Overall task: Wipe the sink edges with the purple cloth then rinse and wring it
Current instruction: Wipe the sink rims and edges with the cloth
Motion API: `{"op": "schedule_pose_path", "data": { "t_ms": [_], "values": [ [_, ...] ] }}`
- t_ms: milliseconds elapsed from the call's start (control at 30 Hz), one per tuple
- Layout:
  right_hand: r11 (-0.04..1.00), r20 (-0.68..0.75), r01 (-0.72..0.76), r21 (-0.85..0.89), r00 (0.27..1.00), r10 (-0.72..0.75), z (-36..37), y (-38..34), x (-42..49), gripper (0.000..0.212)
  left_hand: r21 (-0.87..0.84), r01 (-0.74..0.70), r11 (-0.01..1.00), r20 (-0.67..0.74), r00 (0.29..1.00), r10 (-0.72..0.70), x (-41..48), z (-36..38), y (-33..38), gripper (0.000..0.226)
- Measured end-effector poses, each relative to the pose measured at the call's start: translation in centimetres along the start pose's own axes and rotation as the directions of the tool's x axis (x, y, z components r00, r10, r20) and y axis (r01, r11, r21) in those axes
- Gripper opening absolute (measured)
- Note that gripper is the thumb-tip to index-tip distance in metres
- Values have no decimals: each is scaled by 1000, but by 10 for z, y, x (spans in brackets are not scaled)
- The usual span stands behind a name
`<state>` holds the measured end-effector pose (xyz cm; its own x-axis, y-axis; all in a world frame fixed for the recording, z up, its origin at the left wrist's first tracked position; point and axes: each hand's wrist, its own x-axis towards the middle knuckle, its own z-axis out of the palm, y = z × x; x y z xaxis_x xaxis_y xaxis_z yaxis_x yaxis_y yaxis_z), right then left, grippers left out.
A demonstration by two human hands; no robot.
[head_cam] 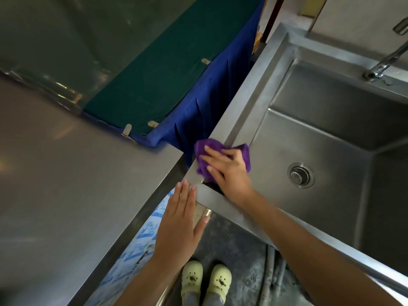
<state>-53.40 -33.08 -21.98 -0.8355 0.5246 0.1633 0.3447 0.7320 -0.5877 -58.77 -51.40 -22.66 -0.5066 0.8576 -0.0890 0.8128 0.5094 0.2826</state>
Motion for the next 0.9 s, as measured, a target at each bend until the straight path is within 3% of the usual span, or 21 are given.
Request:
{"op": "schedule_pose_path", "data": {
  "t_ms": [200,333,467,633,767,900],
  "values": [
    [969,205,-29,-245,975,81,-4,-5,9,49,43,-60,997,-11,998,60,0,4,-6,78],
    [988,248,-95,-120,961,122,1,-9,20,45,45,-60,997,-2,998,60,-1,6,-5,79],
    [997,353,3,-83,935,27,-5,-13,-20,47,58,-88,994,-11,996,89,-1,5,-8,78],
    [993,397,-96,-74,910,117,-30,-11,-57,42,79,-92,993,3,996,92,1,-1,-6,76],
    [981,353,-160,-114,916,190,-39,-10,-76,41,58,-151,987,28,988,150,6,-3,-1,69],
    [937,118,-311,-157,937,330,-31,-14,-101,55,-45,-245,968,17,969,246,29,-2,11,74]
  ]
}}
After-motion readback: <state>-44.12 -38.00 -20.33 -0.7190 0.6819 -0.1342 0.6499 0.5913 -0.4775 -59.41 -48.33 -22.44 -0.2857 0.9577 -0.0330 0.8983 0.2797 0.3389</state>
